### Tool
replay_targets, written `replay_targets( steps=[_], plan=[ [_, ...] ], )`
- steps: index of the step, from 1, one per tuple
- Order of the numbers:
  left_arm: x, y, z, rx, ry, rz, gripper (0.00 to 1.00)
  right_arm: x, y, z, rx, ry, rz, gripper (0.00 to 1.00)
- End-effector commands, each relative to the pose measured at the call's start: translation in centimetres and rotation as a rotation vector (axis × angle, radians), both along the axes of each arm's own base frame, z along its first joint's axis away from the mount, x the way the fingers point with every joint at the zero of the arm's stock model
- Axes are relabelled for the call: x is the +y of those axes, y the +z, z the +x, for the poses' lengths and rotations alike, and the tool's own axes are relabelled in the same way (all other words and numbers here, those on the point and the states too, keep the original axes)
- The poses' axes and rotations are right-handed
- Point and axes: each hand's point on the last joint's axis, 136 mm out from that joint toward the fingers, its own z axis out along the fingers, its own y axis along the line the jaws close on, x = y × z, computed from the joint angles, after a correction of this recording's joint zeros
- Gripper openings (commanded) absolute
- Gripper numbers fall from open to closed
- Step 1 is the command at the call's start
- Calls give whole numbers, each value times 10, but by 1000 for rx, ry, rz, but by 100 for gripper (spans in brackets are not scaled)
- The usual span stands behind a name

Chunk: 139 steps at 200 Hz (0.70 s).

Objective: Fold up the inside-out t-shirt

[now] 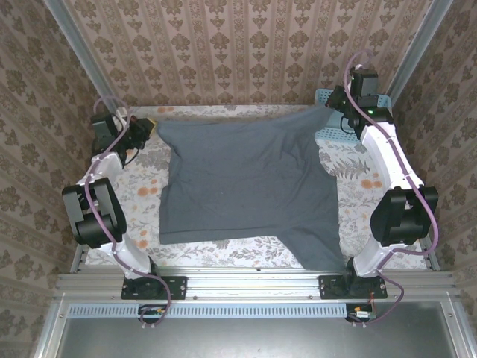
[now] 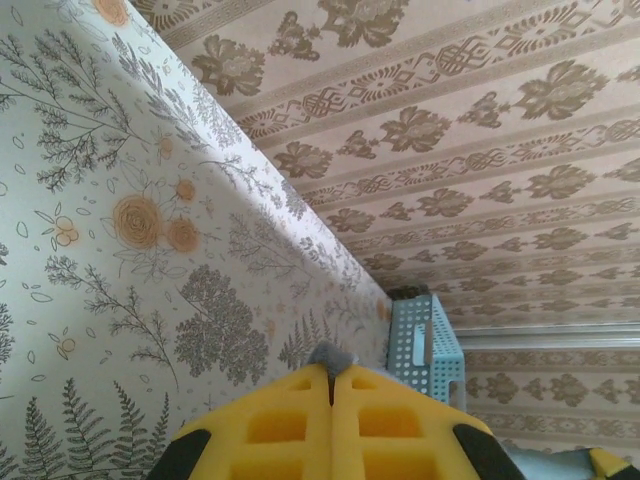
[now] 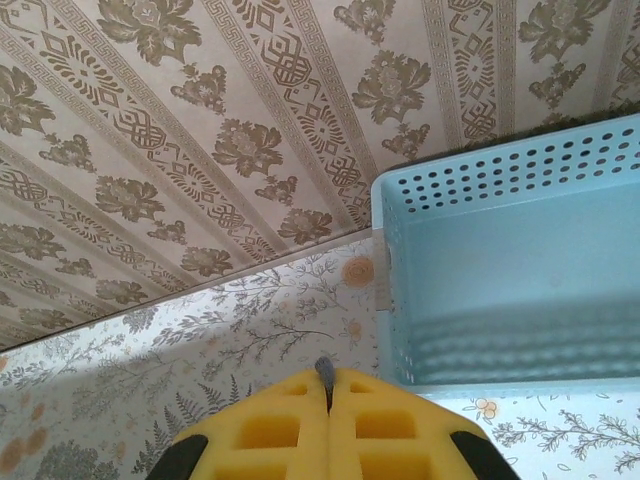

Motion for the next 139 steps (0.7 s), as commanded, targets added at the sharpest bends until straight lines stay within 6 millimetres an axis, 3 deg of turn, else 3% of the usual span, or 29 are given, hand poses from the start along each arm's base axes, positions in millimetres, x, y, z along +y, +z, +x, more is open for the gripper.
replay_targets(
  steps=[1,37,56,79,115,118,139],
  plan=[
    [4,40,-3,-127,-3,-31,0,-8,16,-6,-37,-23,13,0],
    [6,15,-12,-62,14,1,0,4,16,-9,-48,37,51,0],
    [4,18,-17,-72,10,-4,0,6,16,-12,-51,45,54,0],
    [2,53,-32,-178,16,41,0,0,38,-26,-102,25,61,0],
    [6,115,-79,-384,119,211,0,-5,95,-65,-251,2,43,0],
    [6,119,-84,-407,123,219,0,-5,108,-75,-284,0,42,0],
    [14,130,-108,-497,223,271,0,-12,133,-104,-370,-43,28,0]
  ],
)
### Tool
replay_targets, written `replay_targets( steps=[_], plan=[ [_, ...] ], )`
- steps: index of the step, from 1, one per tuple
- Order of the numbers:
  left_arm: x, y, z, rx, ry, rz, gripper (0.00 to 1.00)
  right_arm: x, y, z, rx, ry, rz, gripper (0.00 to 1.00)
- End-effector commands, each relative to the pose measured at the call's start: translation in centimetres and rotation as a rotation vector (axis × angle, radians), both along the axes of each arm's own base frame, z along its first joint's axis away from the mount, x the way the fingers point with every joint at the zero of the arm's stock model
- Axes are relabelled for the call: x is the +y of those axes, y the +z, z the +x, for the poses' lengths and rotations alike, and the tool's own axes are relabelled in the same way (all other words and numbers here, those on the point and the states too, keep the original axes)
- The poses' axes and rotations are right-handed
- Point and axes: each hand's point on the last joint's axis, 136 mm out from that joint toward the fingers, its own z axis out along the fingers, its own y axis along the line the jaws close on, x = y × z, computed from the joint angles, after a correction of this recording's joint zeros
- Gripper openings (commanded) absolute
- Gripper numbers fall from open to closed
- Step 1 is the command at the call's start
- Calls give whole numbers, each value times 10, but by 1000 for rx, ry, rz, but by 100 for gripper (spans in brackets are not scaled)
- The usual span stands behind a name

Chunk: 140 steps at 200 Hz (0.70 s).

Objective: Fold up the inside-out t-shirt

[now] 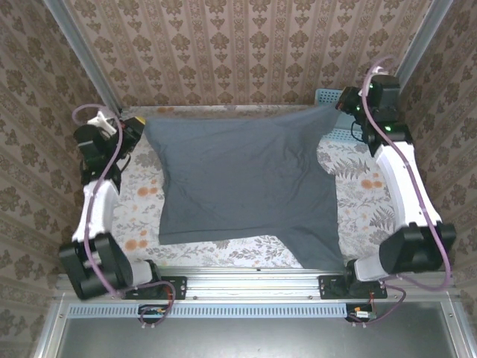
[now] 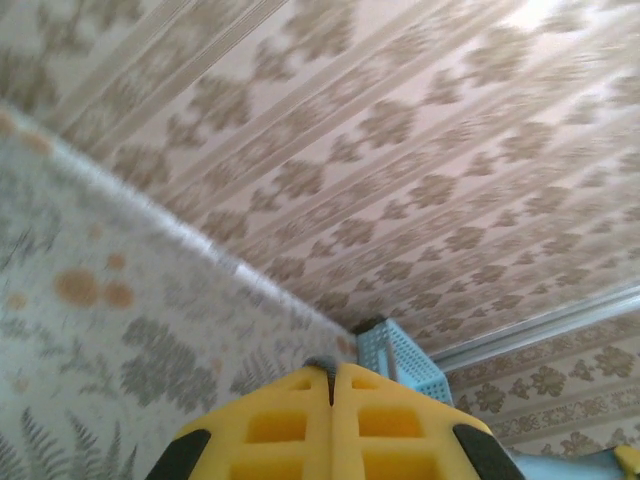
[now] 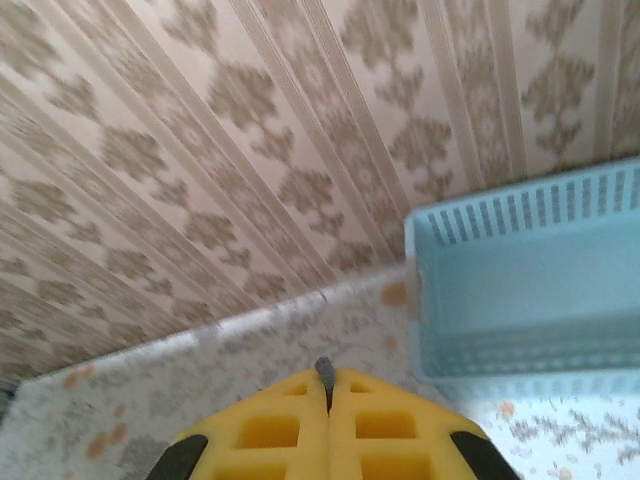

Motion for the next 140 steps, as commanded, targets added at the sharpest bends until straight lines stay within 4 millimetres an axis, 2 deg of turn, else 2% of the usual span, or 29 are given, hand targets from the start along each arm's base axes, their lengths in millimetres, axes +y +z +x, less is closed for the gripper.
replay_targets(
  steps=[1,10,23,40,58,79,96,115,140],
  plan=[
    [18,16,-17,-139,147,101,0,-13,56,-35,-181,-76,-5,0],
    [24,8,-18,-114,188,117,0,-17,63,-44,-207,-100,-15,0],
    [35,-19,-9,38,224,130,0,-26,66,-49,-210,-143,-26,0],
    [33,-26,1,80,170,82,0,-28,71,-49,-204,-145,-38,0],
    [28,-14,-2,47,143,58,0,-25,78,-52,-210,-128,-44,0],
    [27,13,-17,-24,165,93,0,-19,88,-57,-228,-90,-48,0],
    [28,26,-29,-57,193,137,0,-17,91,-60,-237,-82,-51,0],
    [29,24,-29,-41,201,162,0,-15,85,-52,-220,-66,-54,0],
    [23,9,-10,4,148,165,0,-12,68,-27,-191,-42,-50,0]
  ],
)
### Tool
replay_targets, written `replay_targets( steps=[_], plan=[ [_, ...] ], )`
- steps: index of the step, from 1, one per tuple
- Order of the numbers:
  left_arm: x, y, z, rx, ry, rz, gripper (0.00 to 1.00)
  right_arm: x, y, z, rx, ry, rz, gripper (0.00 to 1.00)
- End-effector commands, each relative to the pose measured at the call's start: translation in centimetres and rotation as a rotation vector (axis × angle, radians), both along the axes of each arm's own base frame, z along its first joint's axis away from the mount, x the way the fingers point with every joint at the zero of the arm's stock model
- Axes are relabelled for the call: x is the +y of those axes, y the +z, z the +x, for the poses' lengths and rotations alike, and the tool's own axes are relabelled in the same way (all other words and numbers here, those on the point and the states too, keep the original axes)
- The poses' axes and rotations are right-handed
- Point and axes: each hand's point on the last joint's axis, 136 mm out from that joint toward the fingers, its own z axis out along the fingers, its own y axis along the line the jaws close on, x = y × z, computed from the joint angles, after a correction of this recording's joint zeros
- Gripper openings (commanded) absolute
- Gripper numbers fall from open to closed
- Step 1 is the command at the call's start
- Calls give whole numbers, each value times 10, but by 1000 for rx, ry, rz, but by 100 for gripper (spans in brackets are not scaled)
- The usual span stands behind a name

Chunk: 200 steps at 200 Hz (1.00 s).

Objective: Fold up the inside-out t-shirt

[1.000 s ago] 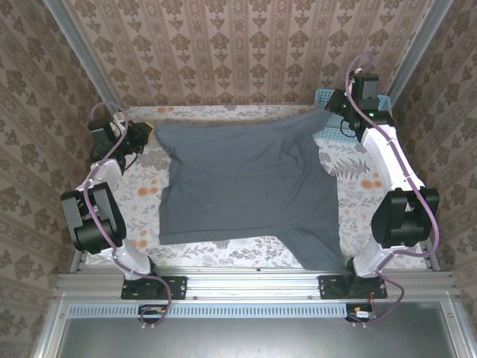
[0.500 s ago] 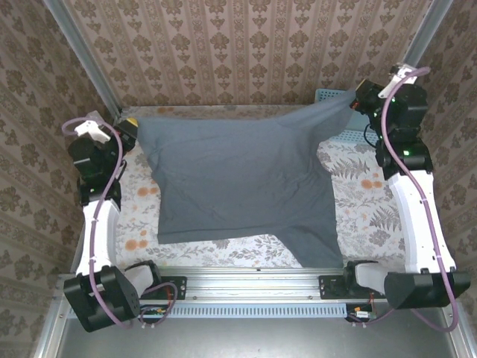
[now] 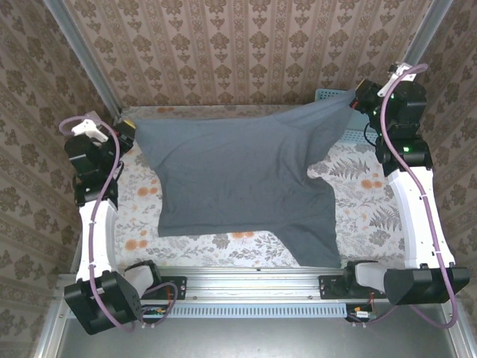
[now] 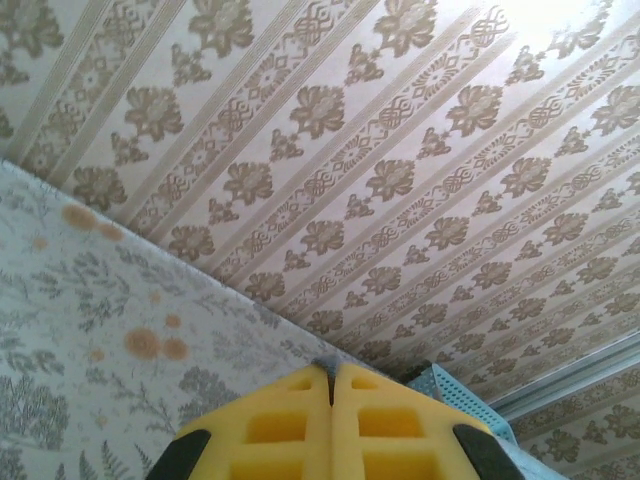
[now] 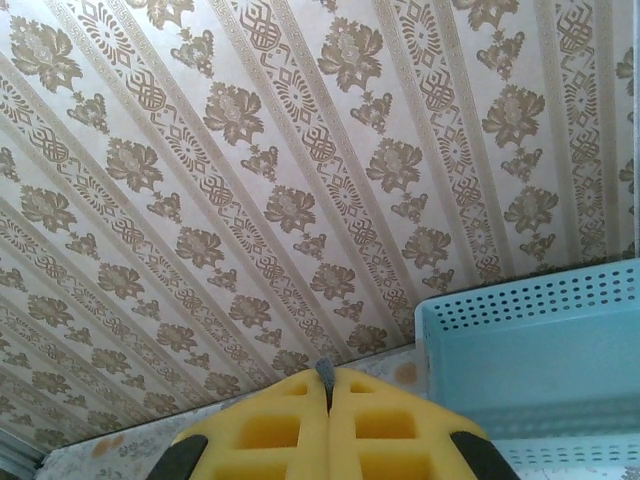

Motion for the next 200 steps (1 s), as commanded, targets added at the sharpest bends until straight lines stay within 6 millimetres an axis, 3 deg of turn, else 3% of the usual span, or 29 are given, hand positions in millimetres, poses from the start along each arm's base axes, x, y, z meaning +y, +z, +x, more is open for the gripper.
replay_targets(
  steps=[1,24,30,72,99,120,159,200],
  plan=[
    [4,-16,19,50,6,42,0,-3,6,17,-27,5,-24,0],
    [-2,-46,49,170,-16,66,0,-2,-12,46,9,22,-24,0],
    [-3,-55,59,203,-23,71,0,-1,-27,62,40,33,-21,0],
    [-1,-111,120,344,-27,54,0,20,-72,131,119,117,-60,0],
    [7,-132,152,385,-12,62,0,31,-105,175,182,151,-76,0],
    [12,-142,175,406,-13,72,0,45,-115,202,187,180,-89,0],
    [17,-176,200,489,-12,59,0,84,-127,245,198,243,-178,0],
    [32,-212,206,572,37,17,0,106,-155,279,223,271,-213,0]
  ],
)
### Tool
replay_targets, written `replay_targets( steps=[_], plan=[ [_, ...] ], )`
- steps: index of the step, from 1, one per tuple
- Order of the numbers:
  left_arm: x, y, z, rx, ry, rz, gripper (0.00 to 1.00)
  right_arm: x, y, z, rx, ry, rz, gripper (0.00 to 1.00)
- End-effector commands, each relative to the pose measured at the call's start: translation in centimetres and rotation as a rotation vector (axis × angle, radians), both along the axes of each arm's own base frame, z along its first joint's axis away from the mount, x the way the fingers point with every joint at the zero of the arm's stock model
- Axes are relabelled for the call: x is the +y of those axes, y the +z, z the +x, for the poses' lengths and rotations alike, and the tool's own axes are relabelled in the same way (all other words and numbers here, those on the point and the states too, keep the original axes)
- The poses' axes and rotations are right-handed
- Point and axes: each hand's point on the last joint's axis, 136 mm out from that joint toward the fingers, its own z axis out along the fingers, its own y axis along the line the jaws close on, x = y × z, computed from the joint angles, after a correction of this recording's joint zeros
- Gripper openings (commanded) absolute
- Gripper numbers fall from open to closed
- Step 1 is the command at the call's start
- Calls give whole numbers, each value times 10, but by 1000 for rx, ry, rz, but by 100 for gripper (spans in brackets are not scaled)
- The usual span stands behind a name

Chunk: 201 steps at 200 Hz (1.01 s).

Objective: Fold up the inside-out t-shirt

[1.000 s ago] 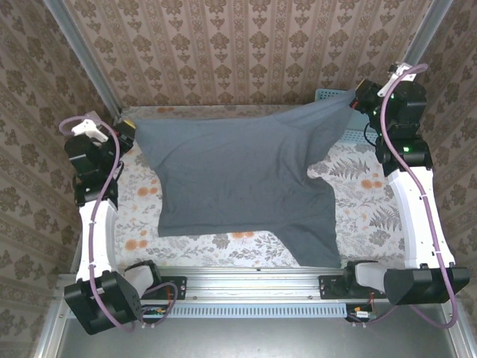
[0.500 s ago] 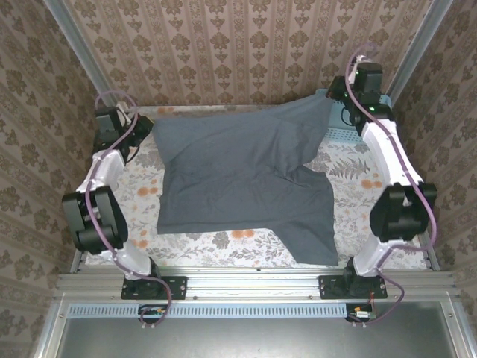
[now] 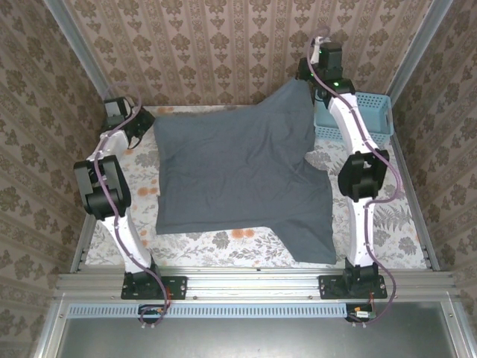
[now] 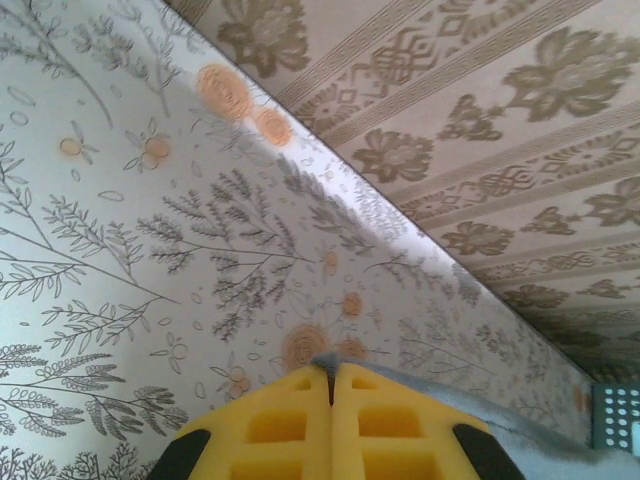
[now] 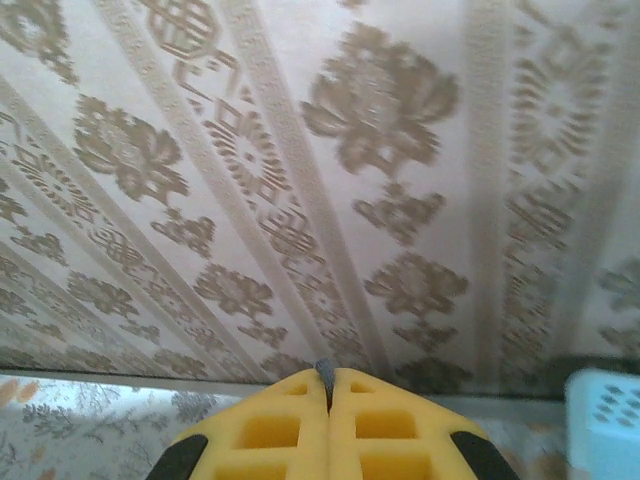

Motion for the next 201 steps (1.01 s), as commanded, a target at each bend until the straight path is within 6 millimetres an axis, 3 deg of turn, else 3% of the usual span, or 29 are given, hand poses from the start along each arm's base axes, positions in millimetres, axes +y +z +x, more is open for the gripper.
replay_targets(
  steps=[1,49,82,114,144,201],
  plan=[
    [17,-14,2,50,54,2,0,8,-27,11,51,15,-53,0],
    [49,-23,2,68,118,24,0,15,-56,32,35,16,-44,0],
    [33,-23,21,61,9,21,0,20,-70,40,29,31,-37,0],
    [29,-30,27,114,-16,54,0,15,-67,42,15,18,-29,0],
    [36,-36,16,144,12,21,0,20,-61,33,43,45,-27,0],
    [46,-22,-6,77,18,7,0,16,-64,1,99,26,-22,0]
  ],
)
